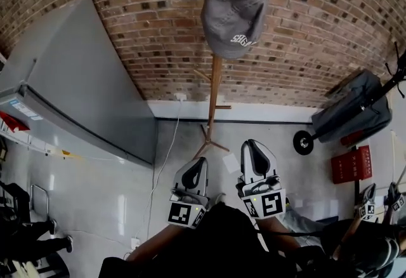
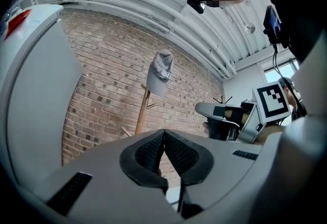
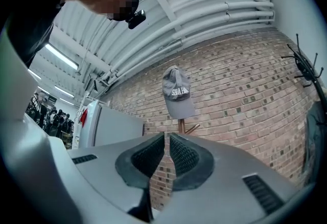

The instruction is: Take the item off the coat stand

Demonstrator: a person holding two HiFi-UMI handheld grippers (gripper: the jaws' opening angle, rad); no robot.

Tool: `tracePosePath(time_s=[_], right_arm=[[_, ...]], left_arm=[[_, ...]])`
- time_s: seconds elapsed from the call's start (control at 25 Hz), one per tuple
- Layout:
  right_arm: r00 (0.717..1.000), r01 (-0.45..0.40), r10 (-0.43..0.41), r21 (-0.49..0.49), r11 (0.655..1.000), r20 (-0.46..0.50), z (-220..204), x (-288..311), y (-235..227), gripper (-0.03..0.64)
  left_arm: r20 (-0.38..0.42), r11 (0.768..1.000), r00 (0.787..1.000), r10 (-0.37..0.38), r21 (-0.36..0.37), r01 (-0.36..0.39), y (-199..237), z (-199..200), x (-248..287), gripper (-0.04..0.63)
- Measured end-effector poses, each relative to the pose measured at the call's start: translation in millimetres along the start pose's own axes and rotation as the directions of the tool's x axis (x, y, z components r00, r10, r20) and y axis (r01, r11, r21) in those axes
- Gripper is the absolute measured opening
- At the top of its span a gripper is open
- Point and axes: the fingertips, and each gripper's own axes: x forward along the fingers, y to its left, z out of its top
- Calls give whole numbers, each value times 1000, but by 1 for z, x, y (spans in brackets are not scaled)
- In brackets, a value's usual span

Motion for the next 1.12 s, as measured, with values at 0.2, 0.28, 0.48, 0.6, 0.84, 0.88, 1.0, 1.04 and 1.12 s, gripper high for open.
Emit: tracePosePath(time_s=[0.2,0.28,0.48,0.6,0.84,0.88,1.0,1.04,1.12], right_arm=[[1000,-12,12,-8,1000,21,11,26,-19,21],[999,-20,21,-11,1000,37,17,39,-23,23],[996,-56,57,-12,998,73,37,65,-31,88],[993,-57,59,-24,998,98,50,76,-37,91],[990,-68,73,-50,996,120,66,101,-46,97],[989,-70,76,-56,996,124,69,105,-46,98],[986,-74,83,-64,995,143,78,116,-49,103],[985,-76,85,-64,995,149,82,119,-50,104],[983,-78,87,-64,995,160,88,125,-53,110]], left_arm=[[-4,1000,1000,18,2,-18,6,-3,16,17],[19,999,999,31,-5,-31,12,1,22,17],[51,999,998,32,-12,-31,16,6,37,17],[59,1000,998,27,-14,-27,17,7,44,17],[53,999,998,39,-2,-39,26,8,49,16],[48,999,998,44,-6,-43,28,8,48,17],[52,999,998,48,-6,-48,29,10,50,17],[58,999,997,44,-2,-44,28,12,51,17],[61,999,997,39,2,-39,27,13,51,17]])
